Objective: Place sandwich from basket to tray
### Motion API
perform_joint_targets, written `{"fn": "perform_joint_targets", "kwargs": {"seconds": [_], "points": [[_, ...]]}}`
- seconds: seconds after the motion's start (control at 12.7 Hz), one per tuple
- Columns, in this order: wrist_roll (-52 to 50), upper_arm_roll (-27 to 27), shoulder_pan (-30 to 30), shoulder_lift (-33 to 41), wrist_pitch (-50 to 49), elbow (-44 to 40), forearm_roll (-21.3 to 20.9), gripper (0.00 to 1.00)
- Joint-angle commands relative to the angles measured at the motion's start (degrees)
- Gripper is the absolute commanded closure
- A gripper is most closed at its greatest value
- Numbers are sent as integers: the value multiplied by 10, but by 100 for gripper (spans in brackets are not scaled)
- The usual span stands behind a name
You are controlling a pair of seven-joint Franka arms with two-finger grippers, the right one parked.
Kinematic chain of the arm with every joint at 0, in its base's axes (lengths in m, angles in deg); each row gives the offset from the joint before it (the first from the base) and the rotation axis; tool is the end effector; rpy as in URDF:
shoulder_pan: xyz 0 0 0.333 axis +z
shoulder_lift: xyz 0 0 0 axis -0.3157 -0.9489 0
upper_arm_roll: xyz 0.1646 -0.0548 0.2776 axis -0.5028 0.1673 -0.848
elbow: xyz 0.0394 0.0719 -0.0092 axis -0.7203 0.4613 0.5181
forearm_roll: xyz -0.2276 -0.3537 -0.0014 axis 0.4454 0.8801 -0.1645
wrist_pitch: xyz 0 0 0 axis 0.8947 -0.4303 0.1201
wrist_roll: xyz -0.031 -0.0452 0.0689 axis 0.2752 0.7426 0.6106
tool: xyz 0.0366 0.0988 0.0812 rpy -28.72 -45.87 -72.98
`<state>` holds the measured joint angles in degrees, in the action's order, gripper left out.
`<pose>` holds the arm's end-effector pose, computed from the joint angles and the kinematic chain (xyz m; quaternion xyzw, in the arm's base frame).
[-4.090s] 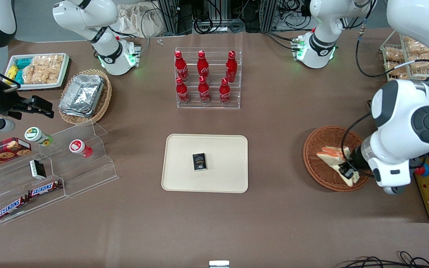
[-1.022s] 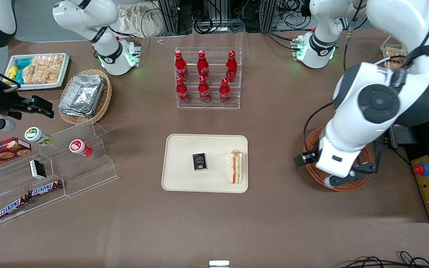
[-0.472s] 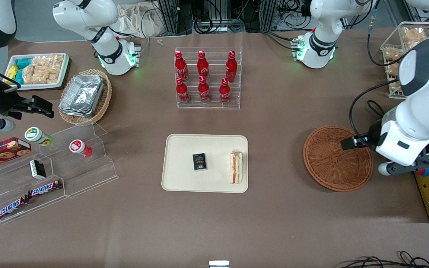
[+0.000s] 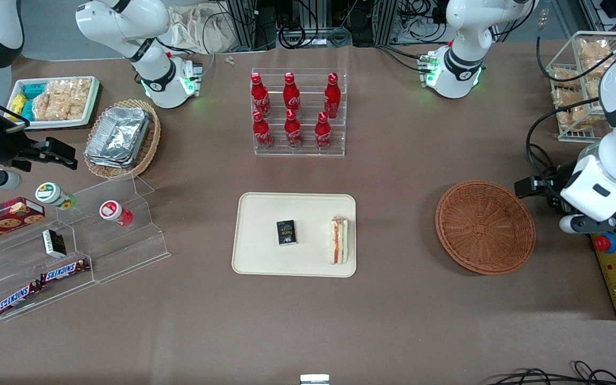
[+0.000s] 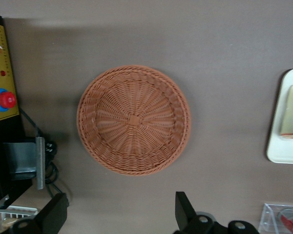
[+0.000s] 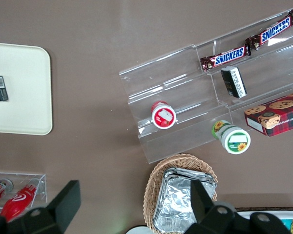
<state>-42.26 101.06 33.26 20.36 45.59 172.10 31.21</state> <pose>0.6397 -0.0557 0.5363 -0.9993 0.0010 0.0249 0.0290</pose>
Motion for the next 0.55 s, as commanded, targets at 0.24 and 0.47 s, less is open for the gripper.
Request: {"fn": "perform_joint_targets", "kwargs": {"seconds": [0.24, 0.47], "points": [[8, 1, 10, 99, 84, 135, 24, 0], [6, 2, 7, 55, 37, 62, 26, 0]]}}
